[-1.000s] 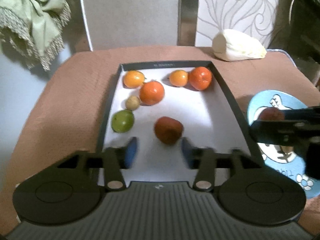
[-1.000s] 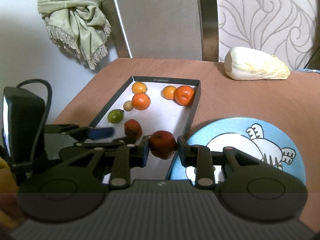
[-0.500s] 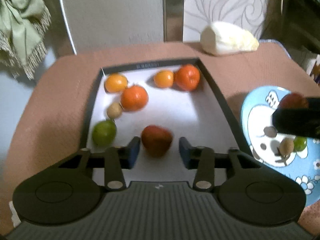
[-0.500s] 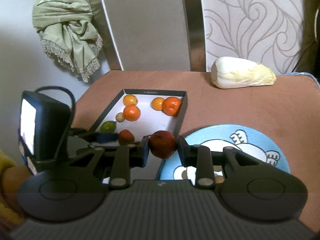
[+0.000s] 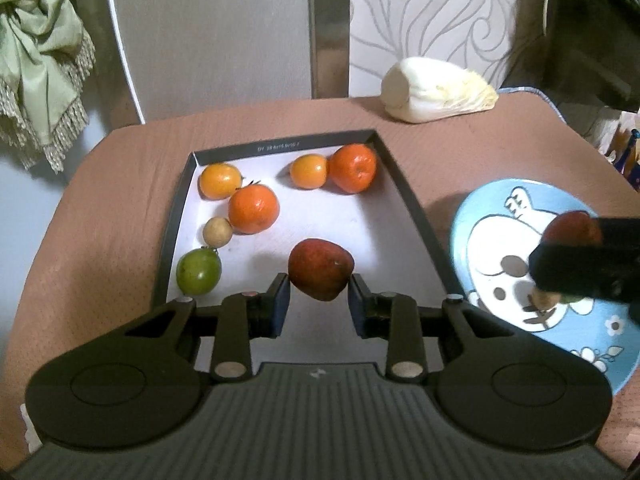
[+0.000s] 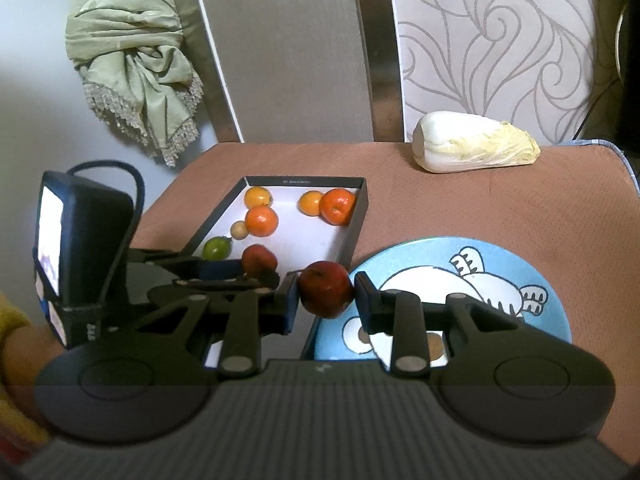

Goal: Organize fruits

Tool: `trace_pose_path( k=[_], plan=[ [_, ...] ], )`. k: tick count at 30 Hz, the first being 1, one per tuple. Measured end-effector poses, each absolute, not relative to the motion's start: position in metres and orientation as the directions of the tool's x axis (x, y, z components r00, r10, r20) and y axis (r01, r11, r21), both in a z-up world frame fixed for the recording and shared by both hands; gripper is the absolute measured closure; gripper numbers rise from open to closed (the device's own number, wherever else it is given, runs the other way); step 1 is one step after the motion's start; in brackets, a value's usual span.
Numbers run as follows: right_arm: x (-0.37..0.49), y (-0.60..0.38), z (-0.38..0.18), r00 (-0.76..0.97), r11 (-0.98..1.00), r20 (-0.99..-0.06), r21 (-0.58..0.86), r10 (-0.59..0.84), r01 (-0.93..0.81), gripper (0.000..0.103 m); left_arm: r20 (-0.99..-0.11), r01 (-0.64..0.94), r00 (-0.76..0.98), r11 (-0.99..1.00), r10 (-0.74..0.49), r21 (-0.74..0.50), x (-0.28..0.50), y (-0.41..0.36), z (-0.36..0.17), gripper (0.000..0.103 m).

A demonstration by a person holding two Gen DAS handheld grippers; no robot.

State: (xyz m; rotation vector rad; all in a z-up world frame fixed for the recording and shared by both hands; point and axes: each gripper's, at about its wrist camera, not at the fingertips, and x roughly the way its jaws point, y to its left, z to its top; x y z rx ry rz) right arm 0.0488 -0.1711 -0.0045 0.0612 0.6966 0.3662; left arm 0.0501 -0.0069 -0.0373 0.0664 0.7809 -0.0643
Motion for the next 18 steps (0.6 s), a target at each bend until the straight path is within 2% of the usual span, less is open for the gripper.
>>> trace_pose_path(
  k=[18],
  plan=[
    [0.02, -0.186, 0.001, 0.728, 0.939, -0.593, 0.205, 0.343, -0.276, 0.07, -0.683, 0.126, 0.728, 0.99, -0.052, 0.059, 0.021, -0.028, -0.02, 0.066]
  ],
)
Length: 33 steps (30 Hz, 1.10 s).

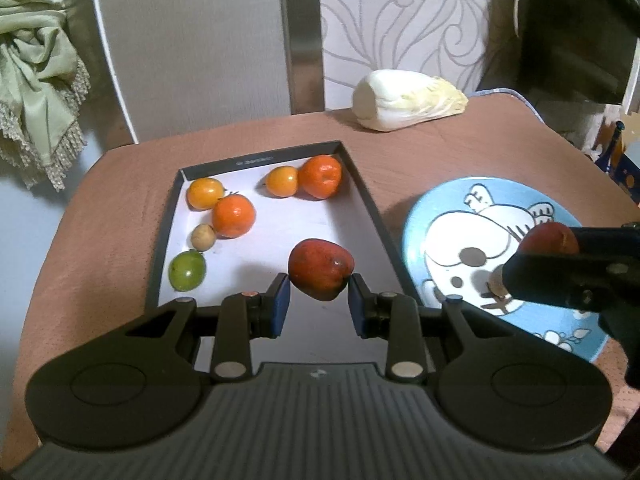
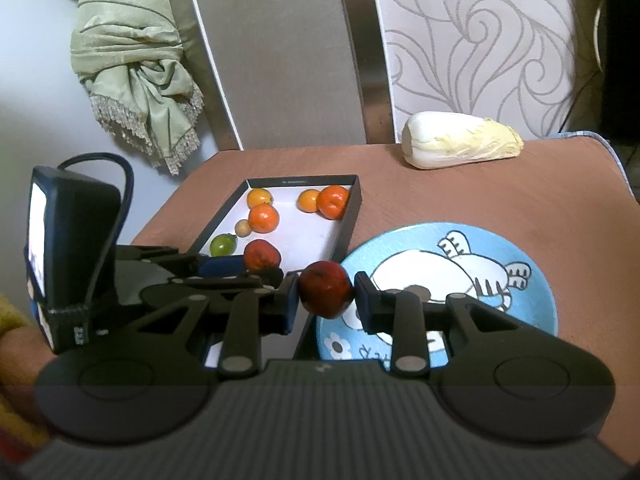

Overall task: Organize fruits
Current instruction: 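Carry the red tomato and red apple with both grippers over the blue plate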

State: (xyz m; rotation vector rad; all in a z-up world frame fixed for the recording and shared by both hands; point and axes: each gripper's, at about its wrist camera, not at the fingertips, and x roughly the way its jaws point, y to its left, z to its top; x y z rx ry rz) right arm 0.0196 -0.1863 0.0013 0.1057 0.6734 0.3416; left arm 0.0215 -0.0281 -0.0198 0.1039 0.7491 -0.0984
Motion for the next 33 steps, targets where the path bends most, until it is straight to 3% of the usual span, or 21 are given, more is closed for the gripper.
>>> trace_pose_path(
  k=[10, 33],
  plan=[
    [0.006, -0.205, 0.006, 0.756, 0.955, -0.583, 0.2, 0.297, -0.221, 0.07, -0.645, 0.187, 0.755, 0.982, -0.117, 0.041, 0.023, -0.055, 0.002, 0.066],
    [-0.003, -0.246, 0.004, 0.788, 0.978, -0.585, 0.187, 0.191, -0.098, 0.07, -0.656, 0.289, 0.725, 0.957, -0.208, 0.016, 0.03, -0.101, -0.009, 0.066]
  ],
)
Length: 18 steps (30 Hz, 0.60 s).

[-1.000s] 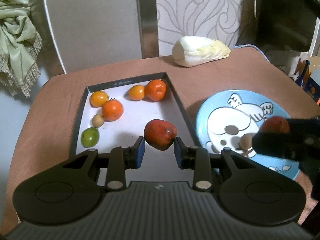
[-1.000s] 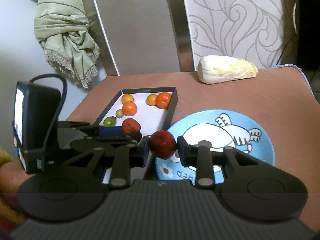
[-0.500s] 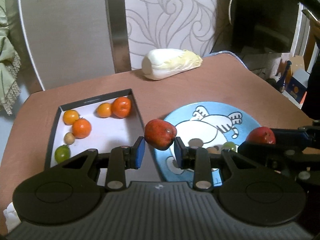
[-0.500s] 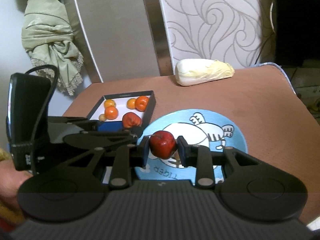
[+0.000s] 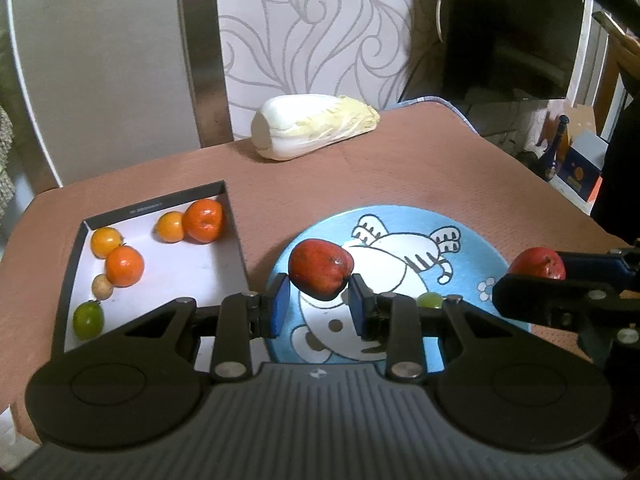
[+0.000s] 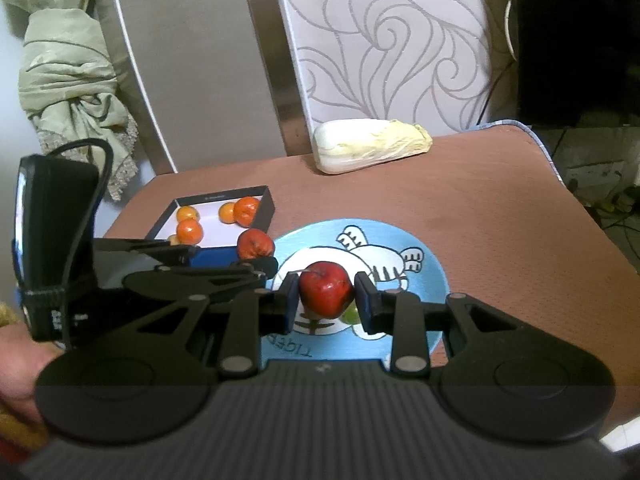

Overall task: Organize fruits
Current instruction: 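Carry the red tomato and red apple with both grippers over the blue plate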

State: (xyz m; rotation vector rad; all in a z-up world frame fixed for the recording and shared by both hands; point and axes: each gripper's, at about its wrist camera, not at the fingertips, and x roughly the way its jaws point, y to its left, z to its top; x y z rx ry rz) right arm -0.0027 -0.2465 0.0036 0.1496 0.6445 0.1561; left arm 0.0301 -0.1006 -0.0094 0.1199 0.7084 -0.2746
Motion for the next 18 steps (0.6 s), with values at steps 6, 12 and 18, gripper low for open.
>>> trace_pose_path(
  k=[6, 12, 18],
  plan=[
    [-0.005, -0.254, 0.003, 0.793, 0.98, -0.586, 0.184, 0.17, -0.074, 0.07, -0.661, 0.301, 0.718, 0.954, -0.218, 0.013, 0.036, -0.109, -0.013, 0.066],
    [-0.009, -0.258, 0.004, 0.794, 0.981, -0.586, 0.184, 0.162, -0.064, 0.07, -0.669, 0.32, 0.706, 0.947, -0.232, 0.009, 0.041, -0.117, -0.017, 0.066],
    [-0.01, -0.26, 0.004, 0.793, 0.981, -0.588, 0.183, 0.158, -0.059, 0.07, -0.676, 0.335, 0.695, 0.942, -0.244, 0.004, 0.047, -0.125, -0.021, 0.066]
  ],
)
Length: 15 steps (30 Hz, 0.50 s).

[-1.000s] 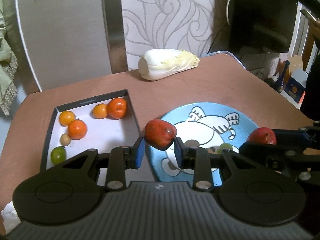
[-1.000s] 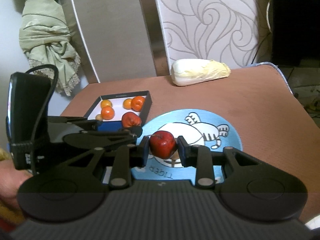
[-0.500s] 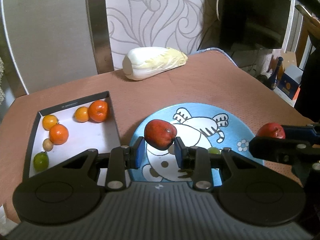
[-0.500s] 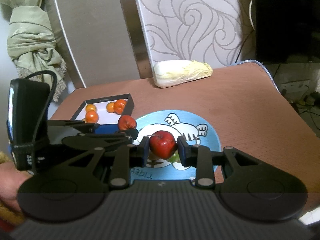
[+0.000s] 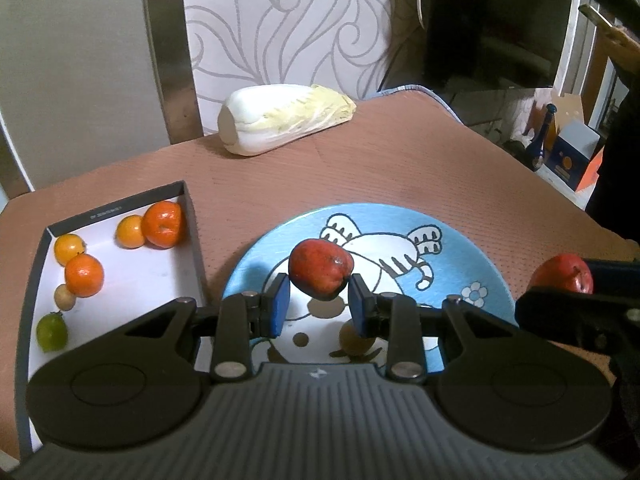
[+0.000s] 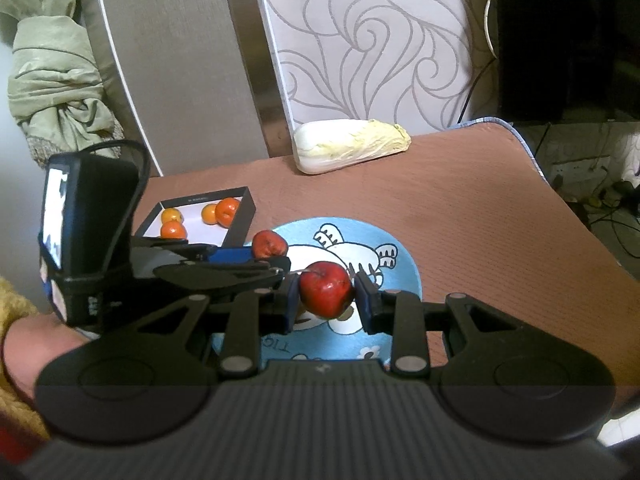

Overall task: Organize fruits
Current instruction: 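Carry the red tomato and red apple with both grippers over the blue plate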

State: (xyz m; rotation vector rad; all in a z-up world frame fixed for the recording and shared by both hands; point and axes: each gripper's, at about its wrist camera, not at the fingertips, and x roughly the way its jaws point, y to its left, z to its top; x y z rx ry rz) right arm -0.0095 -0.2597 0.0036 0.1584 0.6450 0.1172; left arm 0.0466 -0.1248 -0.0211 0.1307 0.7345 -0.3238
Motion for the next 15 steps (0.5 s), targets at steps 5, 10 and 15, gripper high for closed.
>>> trace_pose_path(
  k=[5, 10, 15],
  plan=[
    [-0.011, -0.262, 0.003, 0.793, 0.982, -0.59, 0.183, 0.148, -0.047, 0.07, -0.683, 0.353, 0.684, 0.936, -0.256, 0.002, 0.051, -0.13, -0.024, 0.066],
    [-0.012, -0.261, 0.003, 0.792, 0.983, -0.595, 0.177, 0.139, -0.039, 0.07, -0.692, 0.36, 0.673, 0.933, -0.262, -0.003, 0.058, -0.134, -0.028, 0.066],
    [-0.015, -0.258, 0.006, 0.792, 0.985, -0.597, 0.17, 0.127, -0.03, 0.07, -0.702, 0.369, 0.661, 0.93, -0.266, -0.006, 0.063, -0.139, -0.032, 0.066]
  ],
)
